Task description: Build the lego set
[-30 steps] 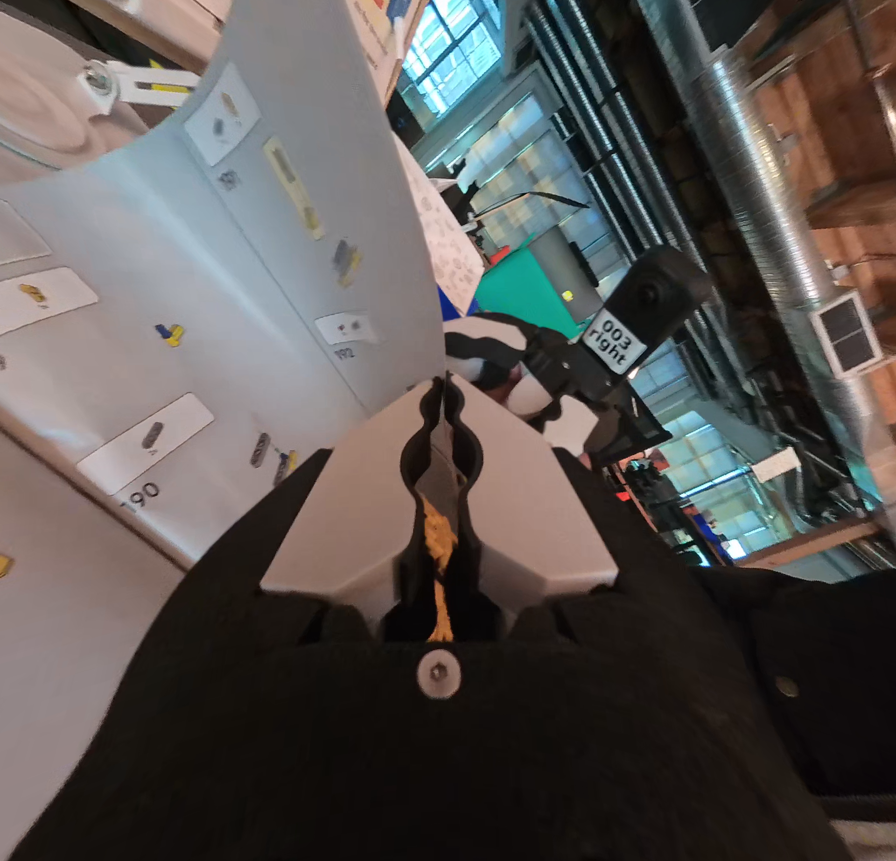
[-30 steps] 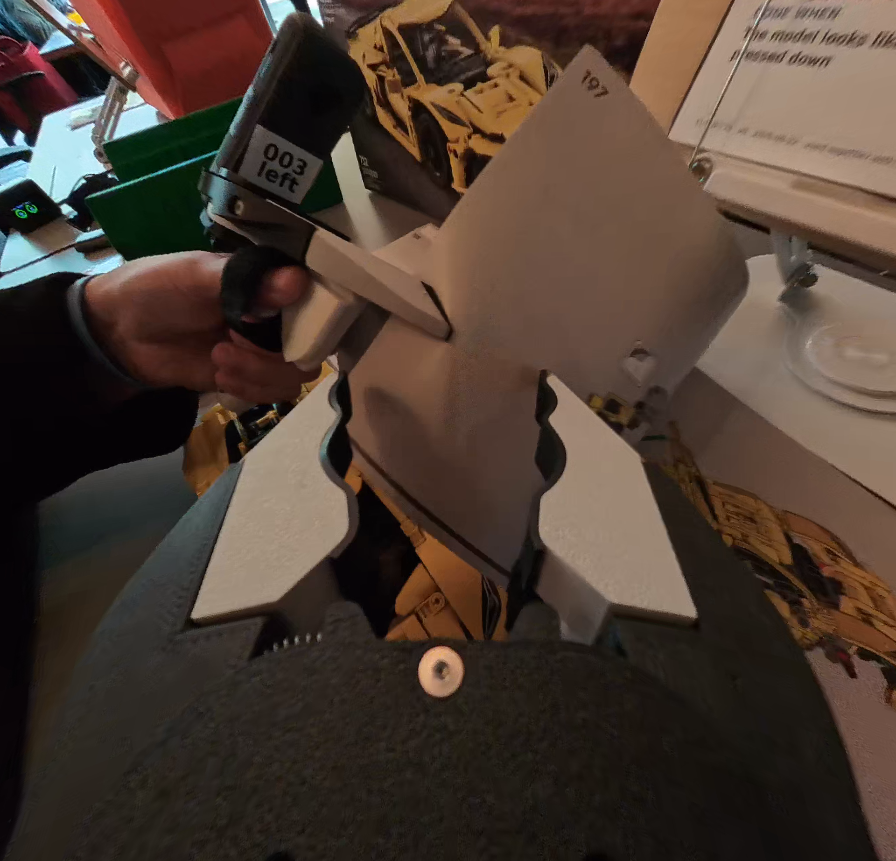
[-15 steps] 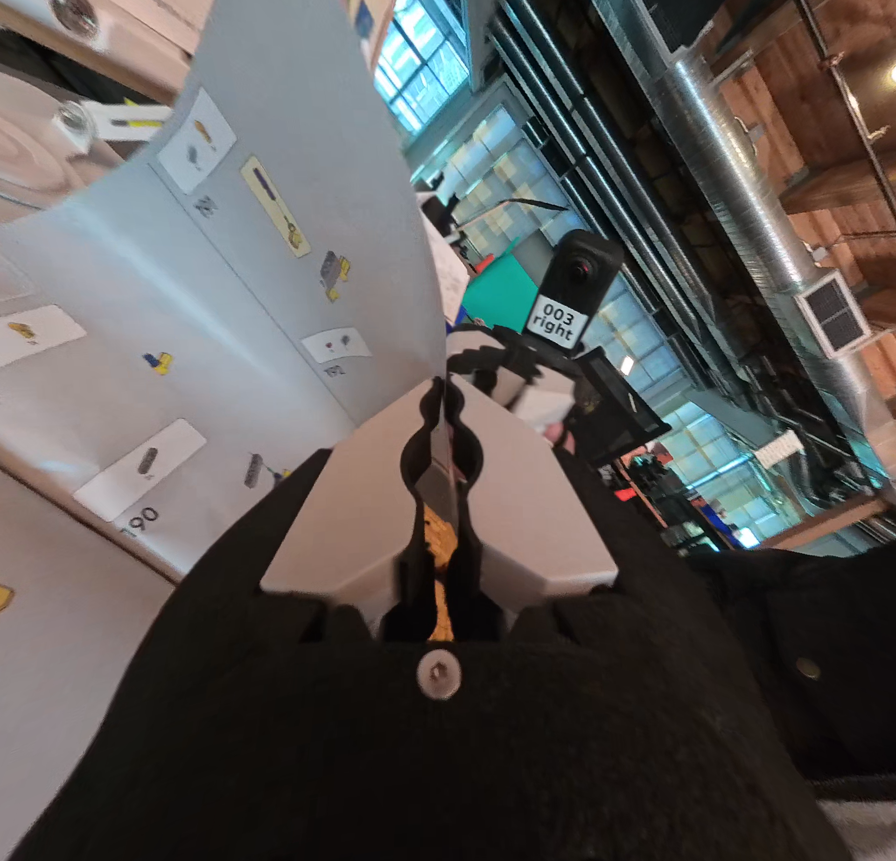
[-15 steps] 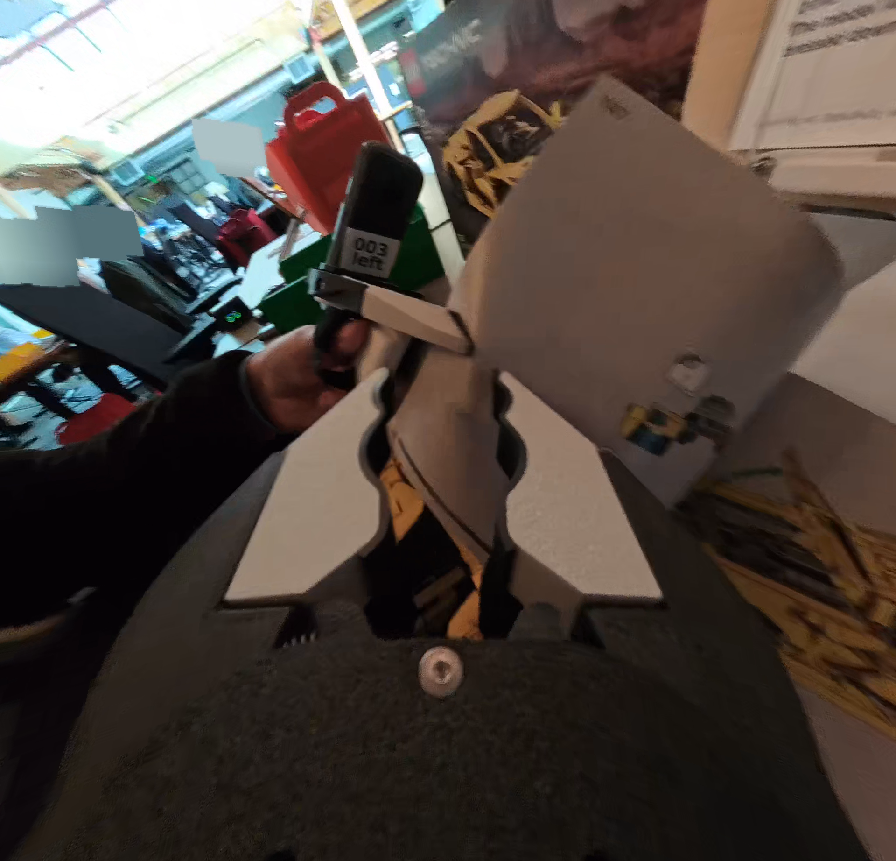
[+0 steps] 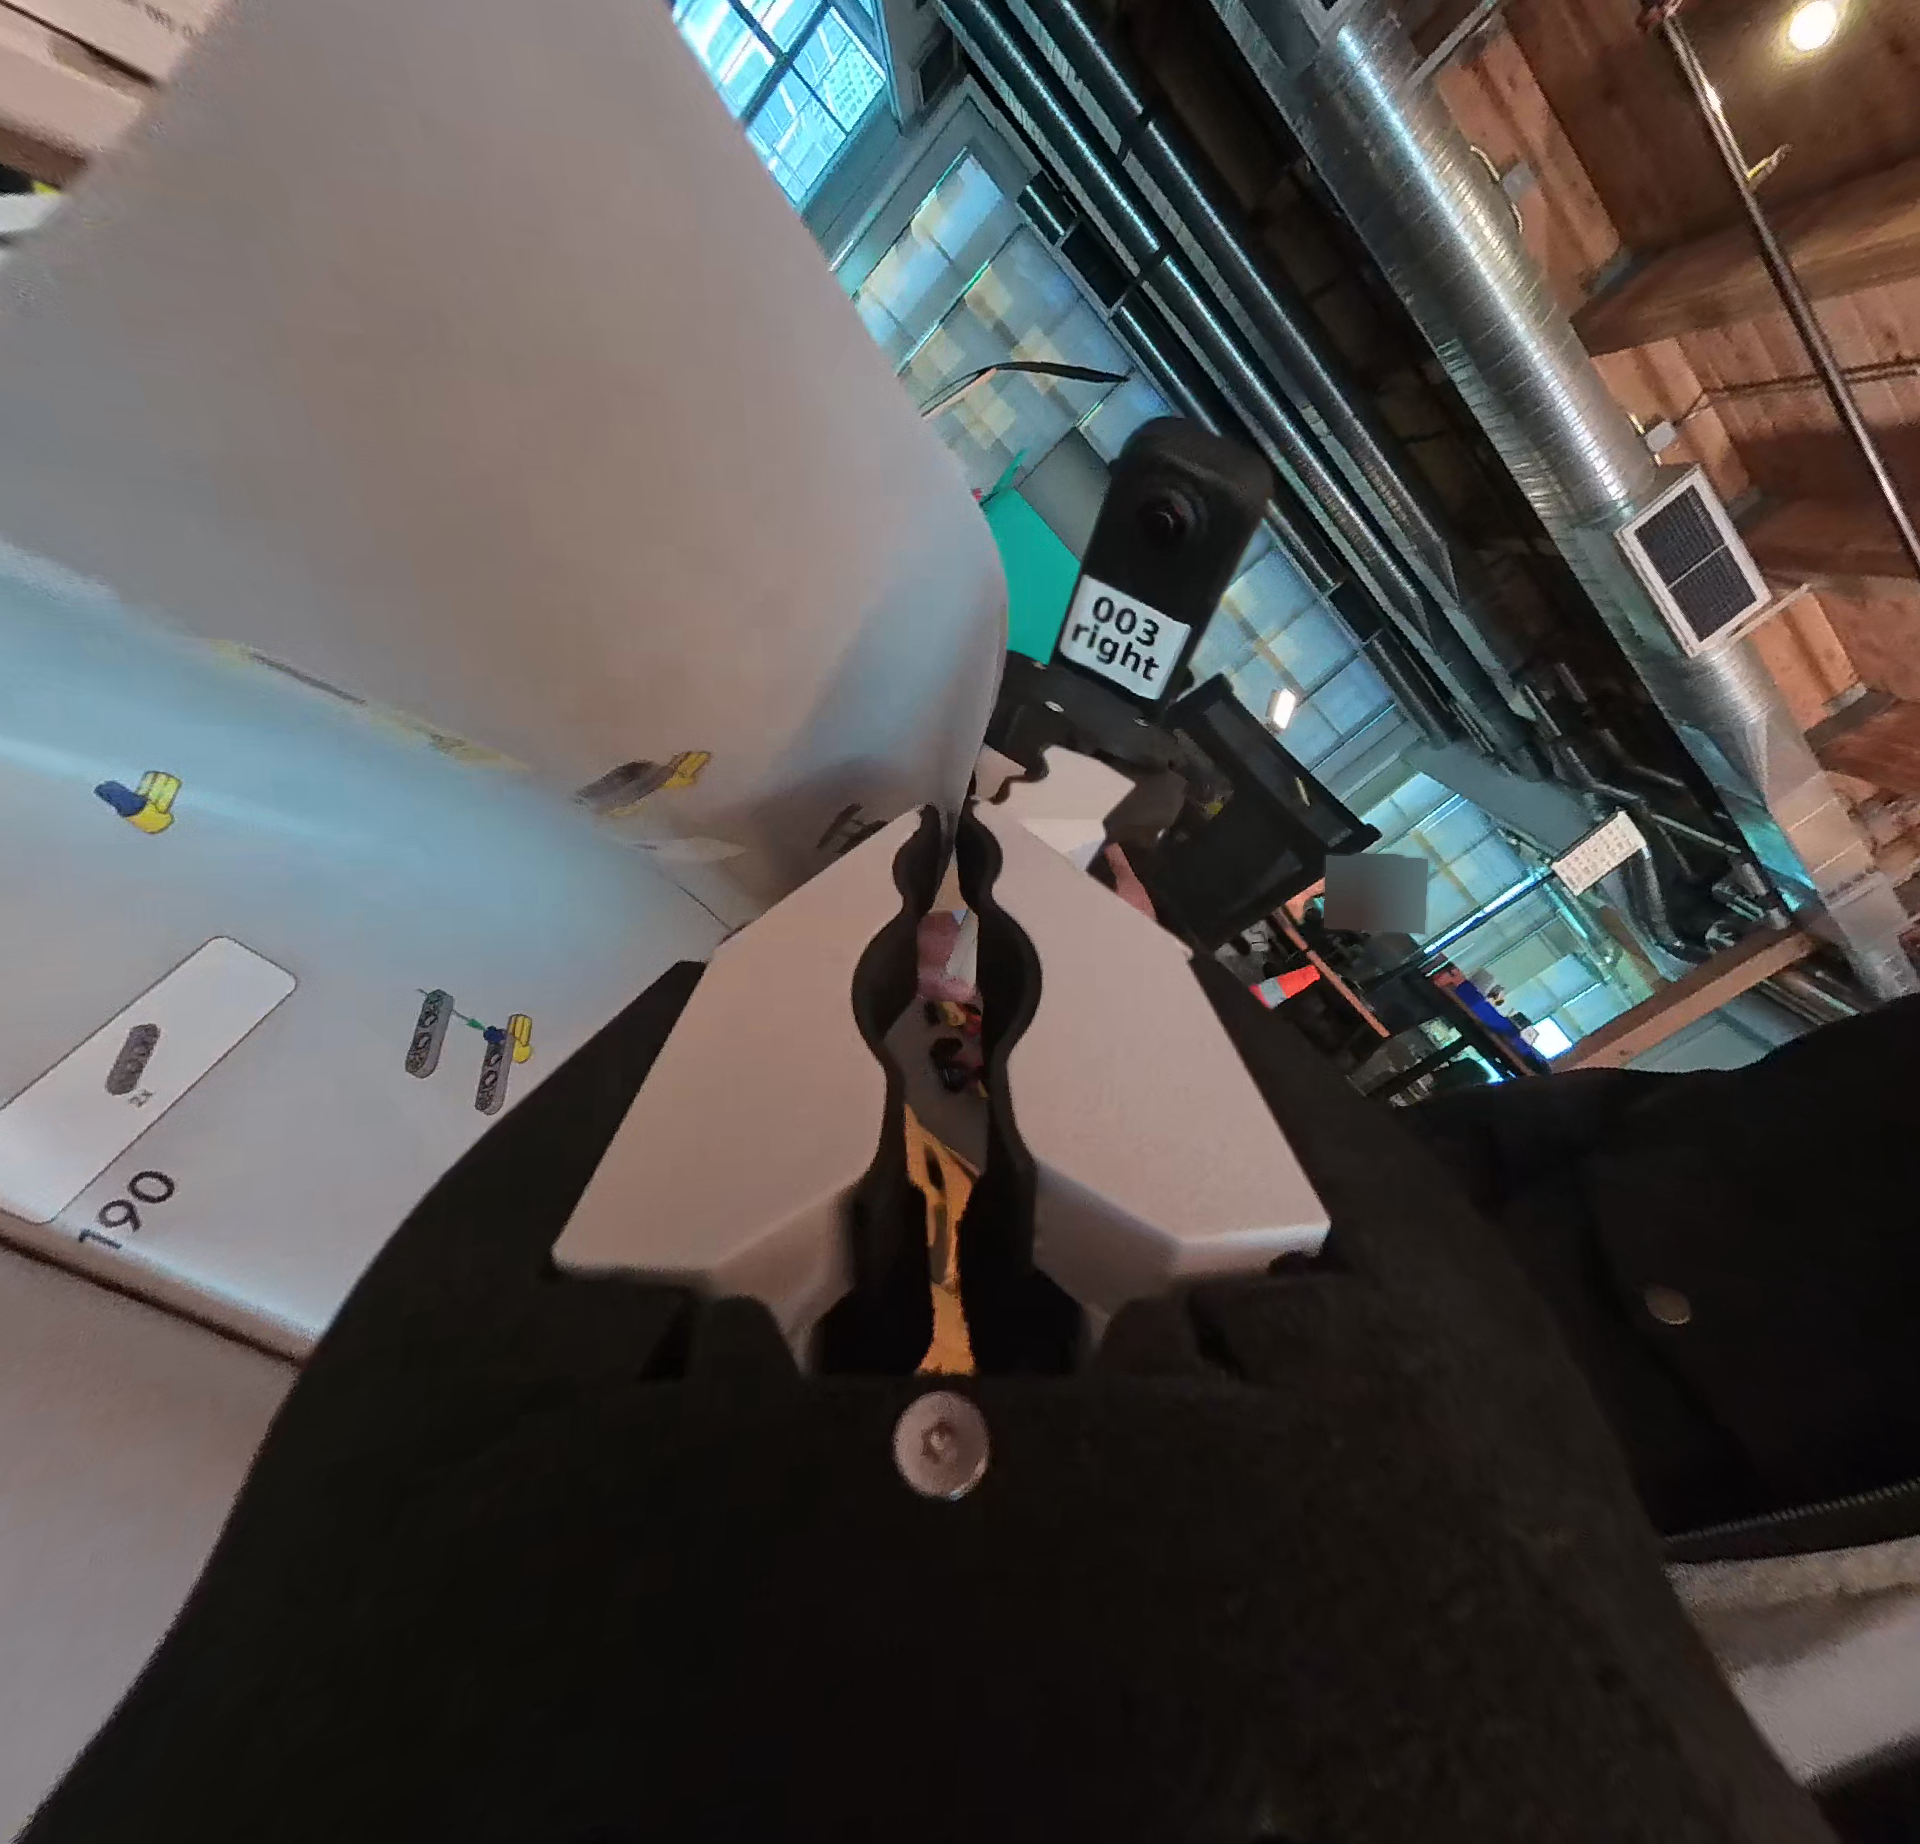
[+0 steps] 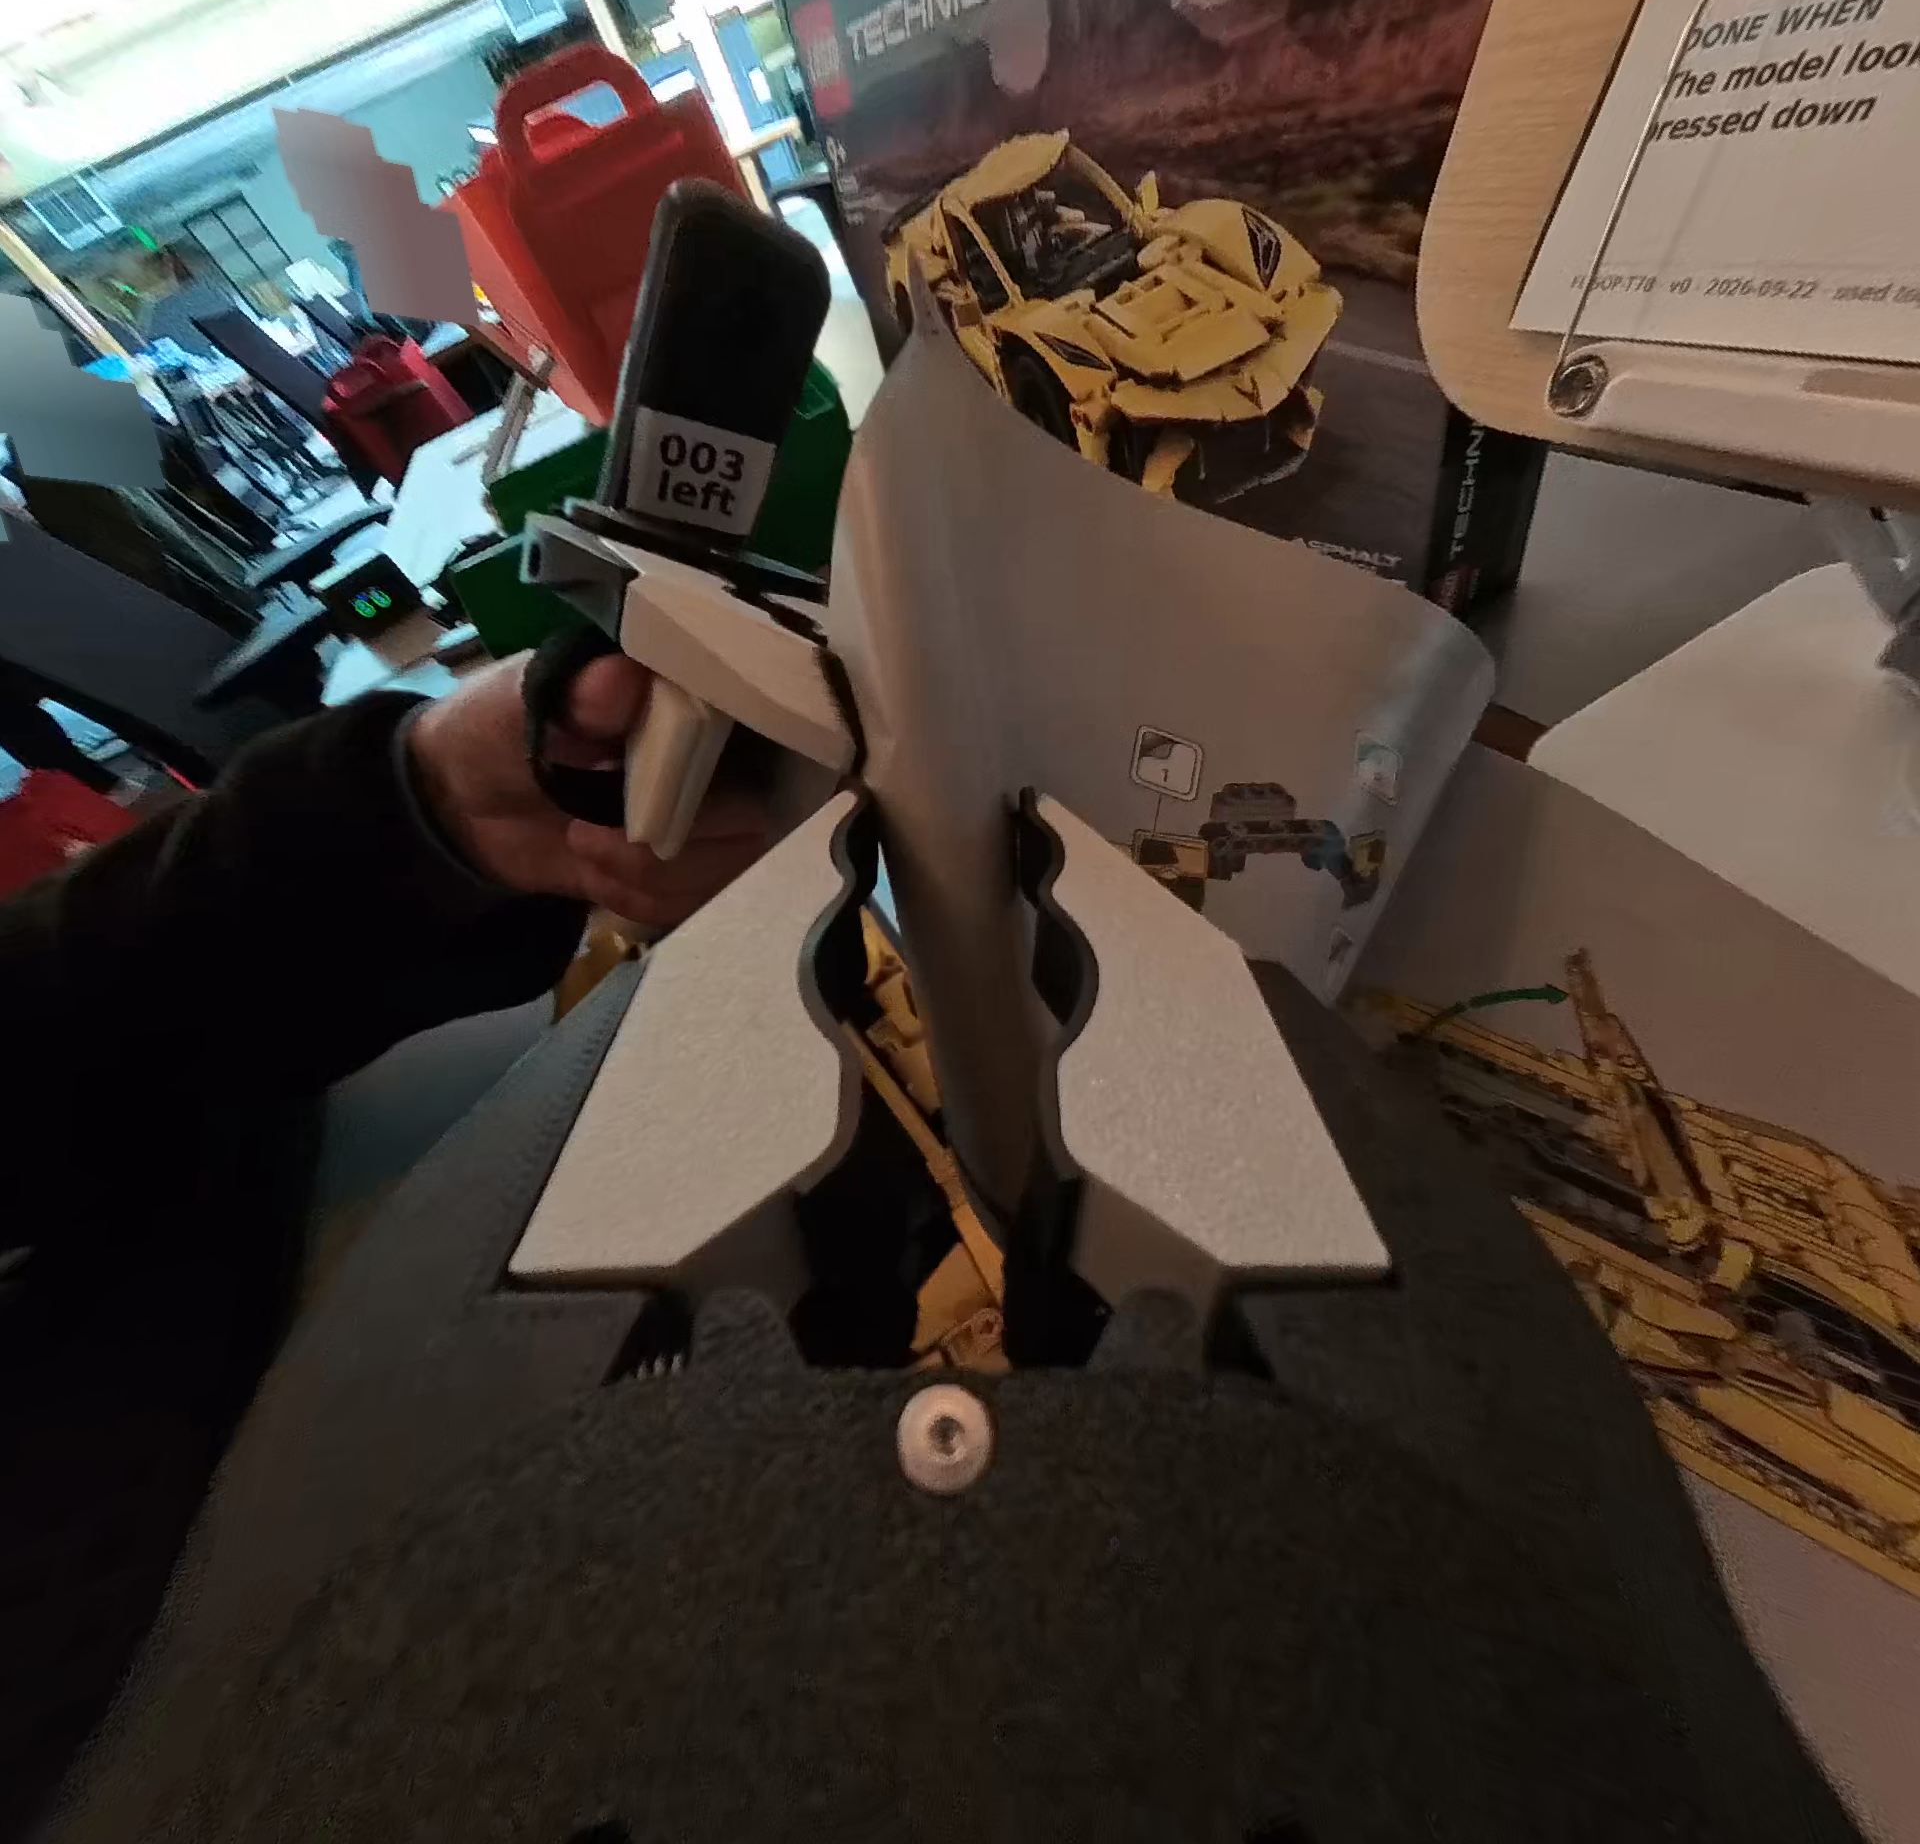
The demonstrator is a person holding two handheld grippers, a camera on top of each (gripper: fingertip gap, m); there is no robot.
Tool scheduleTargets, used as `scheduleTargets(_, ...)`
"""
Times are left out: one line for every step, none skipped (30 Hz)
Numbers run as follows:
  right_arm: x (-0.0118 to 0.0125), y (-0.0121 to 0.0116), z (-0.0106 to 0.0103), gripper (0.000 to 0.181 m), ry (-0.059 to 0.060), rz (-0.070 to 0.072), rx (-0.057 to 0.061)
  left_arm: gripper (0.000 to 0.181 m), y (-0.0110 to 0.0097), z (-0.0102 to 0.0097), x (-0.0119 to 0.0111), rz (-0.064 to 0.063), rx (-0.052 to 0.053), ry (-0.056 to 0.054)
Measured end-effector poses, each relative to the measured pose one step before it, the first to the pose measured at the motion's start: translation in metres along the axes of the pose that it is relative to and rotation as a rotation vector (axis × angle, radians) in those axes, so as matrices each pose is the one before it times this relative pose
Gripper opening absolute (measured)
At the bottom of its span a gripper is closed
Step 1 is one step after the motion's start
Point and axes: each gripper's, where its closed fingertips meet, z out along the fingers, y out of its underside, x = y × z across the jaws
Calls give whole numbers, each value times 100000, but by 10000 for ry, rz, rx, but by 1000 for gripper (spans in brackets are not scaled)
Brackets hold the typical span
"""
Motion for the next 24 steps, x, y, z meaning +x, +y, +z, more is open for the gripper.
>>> scheduleTargets(-63, -149, -76, 25, -169, 235, 135, 2, -66, -36, 75, 59, 44, 39)
scheduleTargets(-60, -80, -42, 24, -170, 267, 99, 3, -90, -23, 12, 24, 65, 33)
scheduleTargets(36, -56, -33, 24, -105, 224, 70, 3, -63, -21, -72, 12, 64, -1)
scheduleTargets(121, -46, -45, 24, -52, 164, 86, 4, -45, -32, -111, 14, 57, -14)
scheduleTargets(62, -26, -8, 24, -112, 146, 108, 4, -3, -35, -95, -5, 25, -7)
scheduleTargets(69, 47, -7, 24, -120, 192, 62, 4, 28, -52, -106, -23, -13, -28)
scheduleTargets(100, 4, -44, 24, -86, 195, 56, 5, -11, -84, -120, -5, -7, -51)
scheduleTargets(41, -94, -71, 24, -90, 161, 109, 5, -58, -100, -81, 26, 20, -56)
scheduleTargets(-9, -165, -103, 24, -98, 124, 117, 4, -83, -129, -56, 45, 30, -46)
scheduleTargets(8, -255, -166, 23, -52, 88, 140, 2, -79, -149, -18, 38, 17, -23)
scheduleTargets(124, -349, -243, 22, 23, 70, 187, 2, -52, -175, 19, 10, -7, 14)
scheduleTargets(247, -388, -342, 20, 85, 78, 201, 1, -50, -169, 75, -24, -4, 53)
scheduleTargets(333, -376, -392, 18, 99, 103, 186, 1, -104, -172, 66, -40, 26, 44)
scheduleTargets(321, -291, -400, 18, 59, 124, 142, 1, -117, -186, -21, -14, 43, -16)
scheduleTargets(411, -259, -413, 18, 110, 131, 110, 0, -104, -198, -66, 26, 28, -54)
scheduleTargets(609, -301, -457, 19, 258, 95, 137, 0, -65, -232, -125, 28, -16, -90)
scheduleTargets(863, -423, -555, 23, 437, 1, 195, 0, -54, -351, -322, -9, -64, -206)
scheduleTargets(1271, -517, -686, 29, 738, -103, 223, 0, -140, -550, -597, -33, -70, -368)
scheduleTargets(1526, -537, -780, 37, 935, -241, 189, 0, -274, -817, -797, -24, -15, -457)
scheduleTargets(1496, -508, -781, 45, 933, -406, 141, 0, -396, -1089, -1009, -27, 35, -535)
scheduleTargets(1527, -445, -777, 52, 982, -517, 70, 0, -398, -1336, -1381, -86, 49, -699)
scheduleTargets(1413, -405, -727, 60, 955, -662, 27, 0, -431, -1494, -1637, -165, 93, -769)
scheduleTargets(1190, -412, -652, 66, 856, -799, 25, 0, -424, -1556, -1651, -238, 136, -693)
scheduleTargets(958, -355, -556, 70, 755, -849, 0, 0, -251, -1549, -1690, -297, 52, -644)
